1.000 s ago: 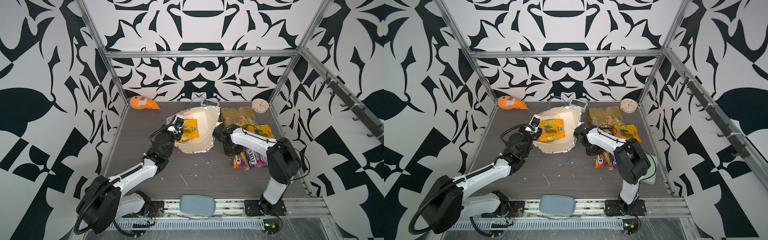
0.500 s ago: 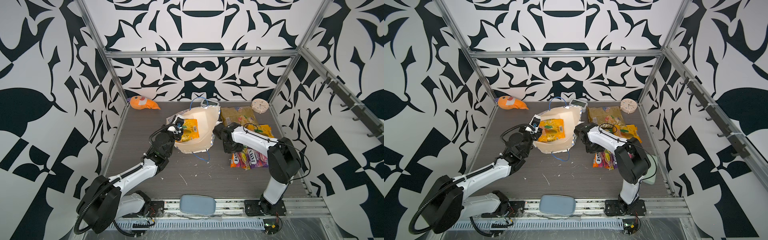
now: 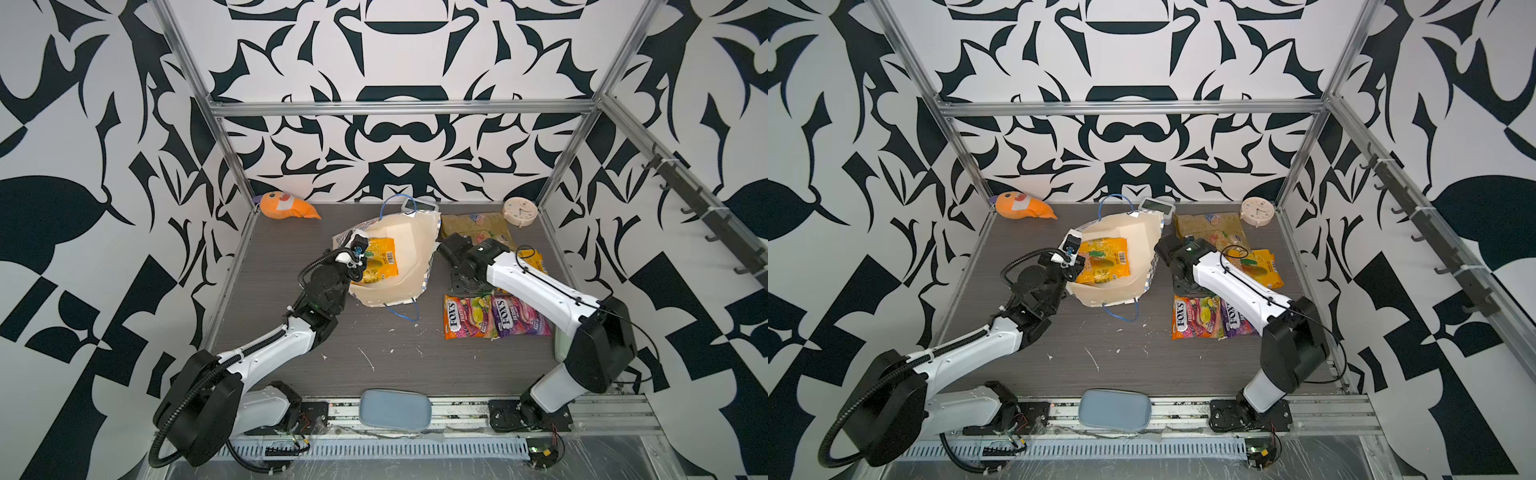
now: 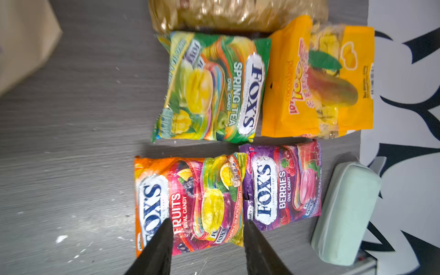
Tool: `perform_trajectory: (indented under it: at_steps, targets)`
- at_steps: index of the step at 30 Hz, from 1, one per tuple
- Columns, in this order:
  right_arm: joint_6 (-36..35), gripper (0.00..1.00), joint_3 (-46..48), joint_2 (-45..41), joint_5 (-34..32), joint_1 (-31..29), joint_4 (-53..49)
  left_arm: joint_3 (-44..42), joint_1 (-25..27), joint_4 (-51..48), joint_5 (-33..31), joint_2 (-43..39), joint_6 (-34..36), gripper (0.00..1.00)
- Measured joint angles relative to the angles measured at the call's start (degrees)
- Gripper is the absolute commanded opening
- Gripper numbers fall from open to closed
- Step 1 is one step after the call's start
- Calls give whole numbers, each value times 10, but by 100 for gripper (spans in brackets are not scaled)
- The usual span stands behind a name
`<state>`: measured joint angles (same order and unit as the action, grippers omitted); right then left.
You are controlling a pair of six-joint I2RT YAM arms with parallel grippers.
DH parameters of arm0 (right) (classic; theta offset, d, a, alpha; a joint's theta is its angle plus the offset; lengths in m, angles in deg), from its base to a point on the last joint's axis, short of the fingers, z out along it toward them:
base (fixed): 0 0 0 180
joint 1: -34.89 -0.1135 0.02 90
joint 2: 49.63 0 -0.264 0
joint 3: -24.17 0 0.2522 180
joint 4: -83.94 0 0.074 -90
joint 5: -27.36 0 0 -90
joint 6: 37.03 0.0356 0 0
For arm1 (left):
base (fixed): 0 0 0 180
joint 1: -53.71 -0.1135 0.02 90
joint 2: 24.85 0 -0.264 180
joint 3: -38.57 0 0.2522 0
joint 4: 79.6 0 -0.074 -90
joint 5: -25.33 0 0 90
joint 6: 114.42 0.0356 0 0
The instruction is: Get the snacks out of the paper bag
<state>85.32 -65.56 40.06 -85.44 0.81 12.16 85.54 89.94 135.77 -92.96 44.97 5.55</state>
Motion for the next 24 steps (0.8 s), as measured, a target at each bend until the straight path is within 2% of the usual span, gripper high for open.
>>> perform_trajectory:
  at_steps: [2, 4, 9, 12, 15, 24]
  targets:
    - [-12, 37, 13, -20, 18, 0, 24, 0, 0, 3, 0, 2, 0, 0]
    - [-17, 24, 42, -41, 46, 0, 57, 0, 0, 3, 1, 3, 0, 0]
    - [-31, 7, 92, -38, 127, -1, 111, 2, 0, 7, 2, 9, 0, 0]
    - [-35, 6, 101, -7, 152, -5, 136, 2, 0, 7, 2, 10, -3, 0]
    - [-40, 9, 108, 21, 163, -10, 147, 4, 0, 7, 2, 10, -3, 0]
    - [-65, 11, 109, 73, 166, -27, 149, 14, -1, -10, 2, 11, 1, 0]
